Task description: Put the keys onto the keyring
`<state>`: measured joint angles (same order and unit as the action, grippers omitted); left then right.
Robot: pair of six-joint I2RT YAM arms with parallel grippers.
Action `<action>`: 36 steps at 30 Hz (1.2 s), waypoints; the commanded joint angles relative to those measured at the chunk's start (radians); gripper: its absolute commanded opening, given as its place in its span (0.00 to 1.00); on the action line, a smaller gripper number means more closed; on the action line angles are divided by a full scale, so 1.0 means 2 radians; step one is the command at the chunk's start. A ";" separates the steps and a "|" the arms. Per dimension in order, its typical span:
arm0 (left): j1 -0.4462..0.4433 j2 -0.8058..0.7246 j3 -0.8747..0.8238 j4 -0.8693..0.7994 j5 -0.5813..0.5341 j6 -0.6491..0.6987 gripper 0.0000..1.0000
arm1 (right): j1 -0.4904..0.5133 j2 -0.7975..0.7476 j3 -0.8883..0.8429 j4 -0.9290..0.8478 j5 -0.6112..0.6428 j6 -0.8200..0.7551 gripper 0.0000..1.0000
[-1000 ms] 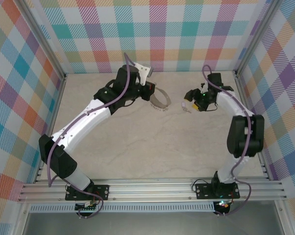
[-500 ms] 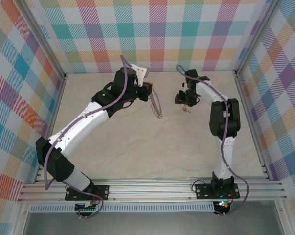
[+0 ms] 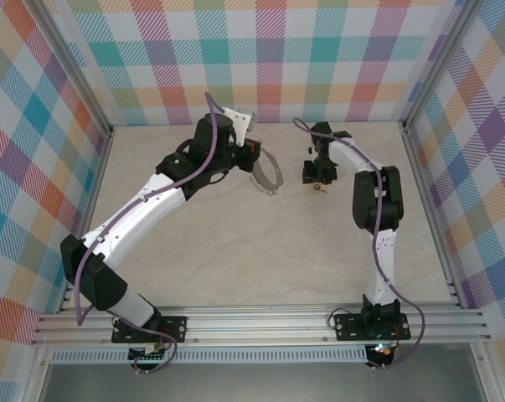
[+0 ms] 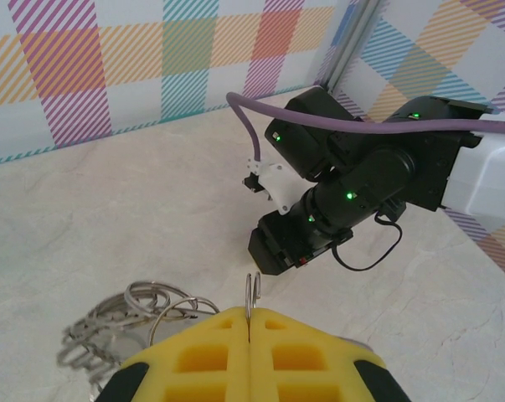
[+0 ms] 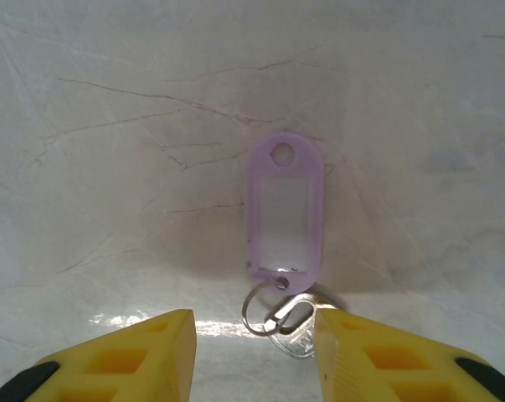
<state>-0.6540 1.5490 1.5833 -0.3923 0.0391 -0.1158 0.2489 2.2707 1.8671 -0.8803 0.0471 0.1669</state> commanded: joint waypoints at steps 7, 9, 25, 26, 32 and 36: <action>0.003 -0.010 0.016 0.009 0.002 0.000 0.00 | 0.010 0.028 0.045 -0.025 0.012 -0.010 0.35; 0.004 -0.011 0.016 0.010 0.002 -0.001 0.00 | 0.010 0.029 0.046 -0.029 0.020 -0.009 0.34; 0.011 -0.025 -0.010 0.030 0.006 -0.023 0.00 | 0.014 0.026 0.024 -0.032 0.036 -0.010 0.22; 0.011 -0.024 -0.011 0.030 0.006 -0.025 0.00 | 0.013 0.027 0.025 -0.032 0.035 -0.010 0.20; 0.012 -0.026 -0.013 0.035 0.009 -0.031 0.00 | 0.013 0.020 0.020 -0.032 0.023 -0.008 0.03; 0.012 -0.031 -0.018 0.039 0.013 -0.033 0.00 | 0.013 0.004 0.004 -0.028 0.013 -0.006 0.00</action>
<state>-0.6388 1.5414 1.5562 -0.3809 0.0437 -0.1684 0.2691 2.3127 1.9087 -0.9142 0.1009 0.1593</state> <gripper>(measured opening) 0.049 0.046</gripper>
